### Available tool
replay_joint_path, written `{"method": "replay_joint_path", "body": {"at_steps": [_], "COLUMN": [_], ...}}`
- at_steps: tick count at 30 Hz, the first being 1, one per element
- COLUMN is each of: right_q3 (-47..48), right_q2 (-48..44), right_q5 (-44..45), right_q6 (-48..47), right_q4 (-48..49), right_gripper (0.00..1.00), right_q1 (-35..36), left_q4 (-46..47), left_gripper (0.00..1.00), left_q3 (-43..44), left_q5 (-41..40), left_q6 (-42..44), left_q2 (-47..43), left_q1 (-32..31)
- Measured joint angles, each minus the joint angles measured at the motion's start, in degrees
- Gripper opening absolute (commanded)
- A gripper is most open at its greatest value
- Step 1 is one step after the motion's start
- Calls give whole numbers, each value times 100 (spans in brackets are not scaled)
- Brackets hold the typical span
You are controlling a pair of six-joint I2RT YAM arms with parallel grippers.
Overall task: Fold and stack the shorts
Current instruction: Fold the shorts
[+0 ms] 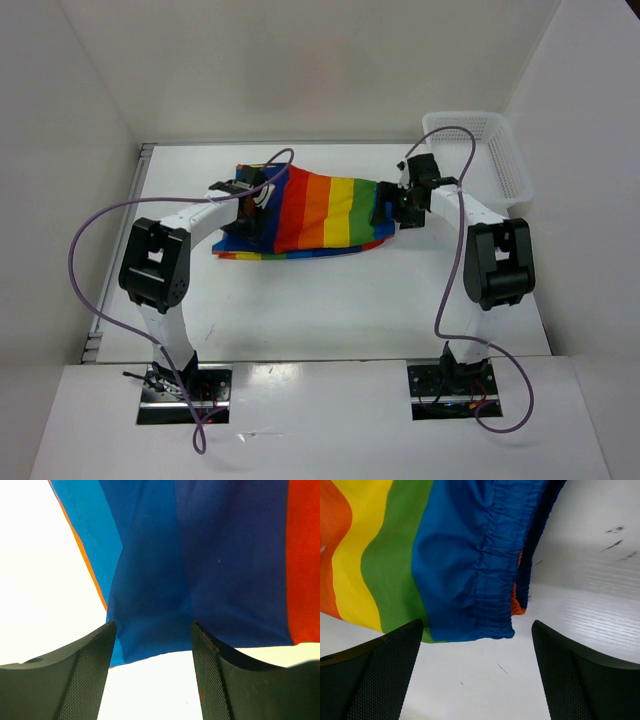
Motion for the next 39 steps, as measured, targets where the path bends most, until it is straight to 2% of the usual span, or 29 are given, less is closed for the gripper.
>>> {"method": "replay_joint_path", "body": {"at_steps": [6,10,16,25,28,32,33,35,36,38,39], "right_q3": [-37,-44,-114,-293,-439,-431,-407,-330,-286,-240,-234], "right_q2": [254,490,697,551,487,566,619,726,798,831,831], "right_q5": [-297,-365,-151,199,138,28,17,-7,-28,-26,-4], "right_q6": [361,579,767,772,769,728,721,688,710,688,684], "right_q4": [170,310,363,363,437,595,629,695,719,748,765], "right_gripper": [94,90,84,83,80,56,39,23,10,0,0], "right_q1": [-20,-35,-109,-120,-144,-160,-166,-170,-173,-177,-177], "left_q4": [-20,-15,-15,-15,-22,-28,-31,-31,-26,-22,-9], "left_gripper": [69,69,69,69,69,69,69,69,69,69,69], "left_q3": [-111,-114,-116,-116,-111,-109,-109,-111,-114,-127,-144], "left_q5": [-20,-59,-140,-164,-164,-164,-164,-164,-164,-164,-164], "left_q6": [0,0,0,0,0,0,0,0,0,0,0], "left_q2": [-15,-15,-15,2,48,92,96,101,101,101,101], "left_q1": [0,0,0,0,0,0,0,0,0,0,0]}}
